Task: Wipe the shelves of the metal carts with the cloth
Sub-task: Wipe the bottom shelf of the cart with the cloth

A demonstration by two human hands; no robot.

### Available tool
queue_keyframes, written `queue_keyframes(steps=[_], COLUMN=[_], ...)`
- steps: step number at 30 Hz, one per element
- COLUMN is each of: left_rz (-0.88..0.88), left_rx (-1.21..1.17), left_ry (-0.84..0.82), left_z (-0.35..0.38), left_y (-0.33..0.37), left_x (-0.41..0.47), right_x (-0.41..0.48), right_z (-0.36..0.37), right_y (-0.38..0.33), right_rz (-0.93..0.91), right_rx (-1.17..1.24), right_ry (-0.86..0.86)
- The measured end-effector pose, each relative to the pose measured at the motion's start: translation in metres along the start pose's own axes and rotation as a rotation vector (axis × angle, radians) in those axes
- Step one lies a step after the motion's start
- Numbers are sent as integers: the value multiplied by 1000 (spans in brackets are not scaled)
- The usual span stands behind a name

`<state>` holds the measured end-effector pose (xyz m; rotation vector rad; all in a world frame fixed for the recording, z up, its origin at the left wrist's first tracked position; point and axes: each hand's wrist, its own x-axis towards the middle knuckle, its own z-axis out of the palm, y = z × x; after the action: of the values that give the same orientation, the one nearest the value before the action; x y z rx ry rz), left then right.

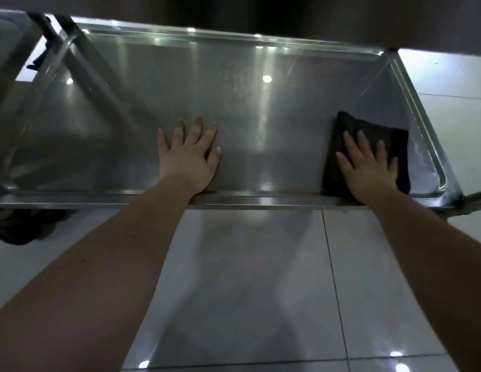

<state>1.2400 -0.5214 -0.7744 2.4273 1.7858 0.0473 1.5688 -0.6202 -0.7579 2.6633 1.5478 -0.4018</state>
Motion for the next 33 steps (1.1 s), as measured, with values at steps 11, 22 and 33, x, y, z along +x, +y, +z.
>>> queue_keyframes(steps=[11,22,33], left_rz=[5,20,26], left_rx=[20,-62,-170], left_ry=[-45,9,3], left_z=[-1,-1,-5], left_y=[-5,-5,-8], left_x=[-6,-6,-9], right_x=[-70,-17,-69], right_z=[39,7,28], right_y=[-204,-27,-143], right_rz=[-329,19,-42], right_rx=[-46,20,-29], right_ry=[-47,23,-62])
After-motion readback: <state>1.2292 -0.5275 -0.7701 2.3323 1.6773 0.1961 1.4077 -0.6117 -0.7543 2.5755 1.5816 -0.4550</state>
